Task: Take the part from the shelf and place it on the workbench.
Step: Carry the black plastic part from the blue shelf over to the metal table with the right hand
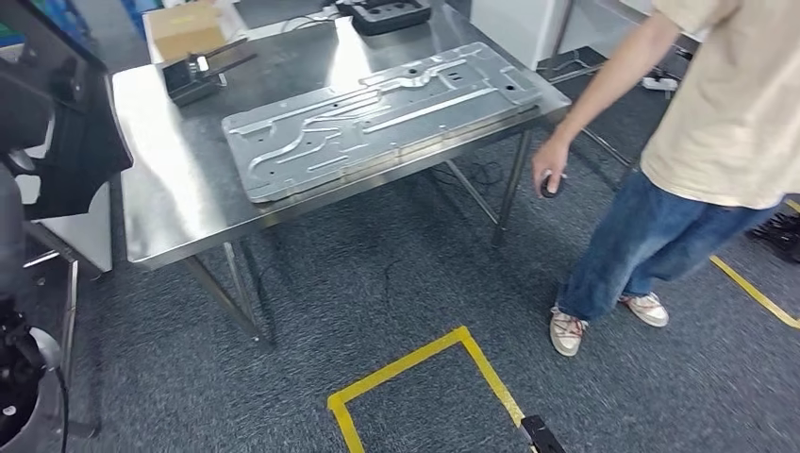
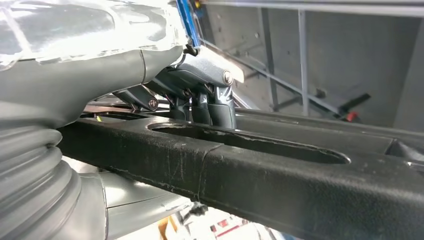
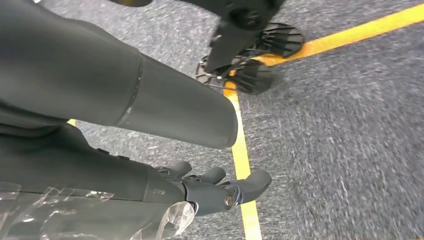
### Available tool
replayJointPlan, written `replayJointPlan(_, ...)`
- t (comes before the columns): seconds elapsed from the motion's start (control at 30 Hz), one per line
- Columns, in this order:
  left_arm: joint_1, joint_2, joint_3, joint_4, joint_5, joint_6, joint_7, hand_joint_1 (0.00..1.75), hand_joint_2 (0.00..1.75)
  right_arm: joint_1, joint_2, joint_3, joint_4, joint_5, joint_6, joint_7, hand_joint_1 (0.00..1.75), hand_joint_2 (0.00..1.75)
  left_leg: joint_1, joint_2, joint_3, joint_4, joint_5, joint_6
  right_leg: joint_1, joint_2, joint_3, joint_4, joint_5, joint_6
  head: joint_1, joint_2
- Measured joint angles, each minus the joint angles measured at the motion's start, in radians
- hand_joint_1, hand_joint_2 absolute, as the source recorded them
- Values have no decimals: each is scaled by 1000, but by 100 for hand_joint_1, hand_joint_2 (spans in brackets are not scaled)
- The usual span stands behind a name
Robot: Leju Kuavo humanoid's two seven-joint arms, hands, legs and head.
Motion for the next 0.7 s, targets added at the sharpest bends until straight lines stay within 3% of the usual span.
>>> replayJointPlan(0.03,0,0,-1,0,0,-4,1,175,175,4,0,-2,0,-3,0,4,0,0,2,-10,2,2,-1,-2,-2,0,13,-42,35,2,0,0)
replayJointPlan(0.1,-2,0,-3,0,1,-16,3,175,175,9,4,-7,0,-9,0,11,0,0,5,-28,3,10,-9,-11,-9,7,68,-186,113,8,1,0)
replayJointPlan(0.17,-6,1,-8,0,4,-28,6,175,175,12,10,-11,0,-10,0,16,0,0,3,-38,-2,18,-20,-23,-12,18,102,-273,145,3,1,0)
replayJointPlan(0.27,-8,3,-12,0,14,-37,9,175,175,13,21,-14,0,-2,0,18,0,0,5,-37,-5,25,-33,-34,-10,17,105,-281,141,-18,1,0)
replayJointPlan(0.33,-11,6,-13,-1,19,-38,9,175,175,17,26,-15,0,4,0,18,0,0,8,-12,-29,80,-62,-44,-12,13,112,-283,139,-29,-2,0)
replayJointPlan(0.43,-10,9,-16,0,20,-34,10,175,175,27,29,-19,0,8,0,17,0,0,12,19,-137,283,-137,-57,-10,9,122,-283,127,-37,-5,0)
replayJointPlan(0.47,-8,9,-17,0,19,-32,10,175,175,29,30,-21,0,10,0,17,0,0,13,21,-166,327,-142,-58,-9,7,127,-283,121,-38,-5,0)
replayJointPlan(0.5,-6,9,-18,0,19,-29,12,175,175,31,31,-23,0,13,0,17,0,0,14,21,-179,333,-127,-56,-8,6,134,-283,115,-37,-5,0)
replayJointPlan(0.53,-5,9,-19,0,18,-27,13,175,175,32,33,-24,0,13,0,17,0,0,13,22,-168,295,-94,-52,-6,4,143,-284,107,-37,-5,0)
replayJointPlan(0.6,-6,9,-19,0,17,-25,16,175,175,35,39,-26,0,14,0,17,0,0,7,33,-106,147,-13,-36,-4,1,167,-286,89,-35,-5,0)
replayJointPlan(0.63,-7,9,-18,-1,17,-24,17,175,175,35,44,-27,0,14,0,17,0,0,0,40,-77,84,8,-26,-4,-2,178,-289,80,-31,-5,0)
replayJointPlan(0.7,-11,11,-18,-1,15,-22,18,175,175,36,53,-28,-1,15,0,16,0,0,-14,46,-44,26,4,-9,-7,-10,199,-296,72,-20,-4,0)
